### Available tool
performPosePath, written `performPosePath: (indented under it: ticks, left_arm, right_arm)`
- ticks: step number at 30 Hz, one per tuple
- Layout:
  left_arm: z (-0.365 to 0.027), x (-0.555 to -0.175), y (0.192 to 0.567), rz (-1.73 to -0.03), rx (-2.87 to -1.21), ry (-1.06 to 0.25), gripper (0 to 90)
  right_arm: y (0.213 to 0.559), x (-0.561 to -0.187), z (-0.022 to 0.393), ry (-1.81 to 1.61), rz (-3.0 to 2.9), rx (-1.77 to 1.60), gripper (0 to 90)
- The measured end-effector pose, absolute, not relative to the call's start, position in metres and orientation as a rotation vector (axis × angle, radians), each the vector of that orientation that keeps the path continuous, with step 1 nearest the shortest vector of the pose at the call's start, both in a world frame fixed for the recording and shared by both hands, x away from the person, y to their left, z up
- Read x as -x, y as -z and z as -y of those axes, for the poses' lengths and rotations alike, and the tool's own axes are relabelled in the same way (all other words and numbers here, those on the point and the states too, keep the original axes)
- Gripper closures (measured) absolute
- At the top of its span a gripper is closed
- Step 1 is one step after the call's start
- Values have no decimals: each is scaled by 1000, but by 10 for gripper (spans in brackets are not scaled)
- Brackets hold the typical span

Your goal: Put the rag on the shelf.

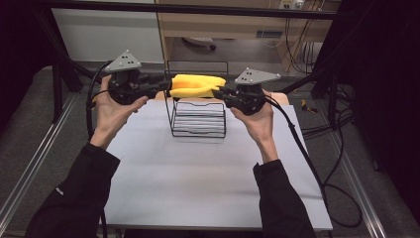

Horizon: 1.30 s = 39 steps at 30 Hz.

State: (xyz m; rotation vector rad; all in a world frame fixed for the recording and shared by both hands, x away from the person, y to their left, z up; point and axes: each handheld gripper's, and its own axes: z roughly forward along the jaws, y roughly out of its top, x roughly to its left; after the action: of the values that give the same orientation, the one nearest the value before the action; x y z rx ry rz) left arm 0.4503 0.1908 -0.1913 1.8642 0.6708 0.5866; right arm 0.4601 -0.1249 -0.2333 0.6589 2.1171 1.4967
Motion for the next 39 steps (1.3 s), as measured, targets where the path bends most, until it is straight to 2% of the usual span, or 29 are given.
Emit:
performPosePath:
  ticks: [5,12,20,25,28,31,33,36,39]
  left_arm:
    - [-177,-467,189,-723,-1900,-567,728]
    - [-168,-483,188,-776,-1913,-545,895]
    - [-167,-480,209,-740,-2011,-424,900]
    - [-166,-477,222,-720,-2050,-416,900]
    - [-165,-478,225,-722,-2061,-427,900]
    - [-163,-478,227,-725,-2069,-439,900]
    - [-162,-478,229,-726,-2076,-447,900]
    - [-159,-478,235,-728,-2088,-457,900]
    - [-157,-479,241,-728,-2084,-461,900]
  right_arm:
    - [235,-460,125,-1486,-2131,-644,811]
    - [239,-460,126,-1480,-2149,-636,807]
    - [241,-460,126,-1468,-2160,-633,788]
    - [246,-460,125,-1446,-2180,-640,760]
    - [248,-460,124,-1442,-2189,-642,718]
    - [247,-459,124,-1476,-2198,-650,622]
    - [245,-457,126,-1508,-2182,-648,589]
    - [243,-458,127,-1536,-2168,-679,633]
    - [249,-461,125,-1489,-2193,-724,797]
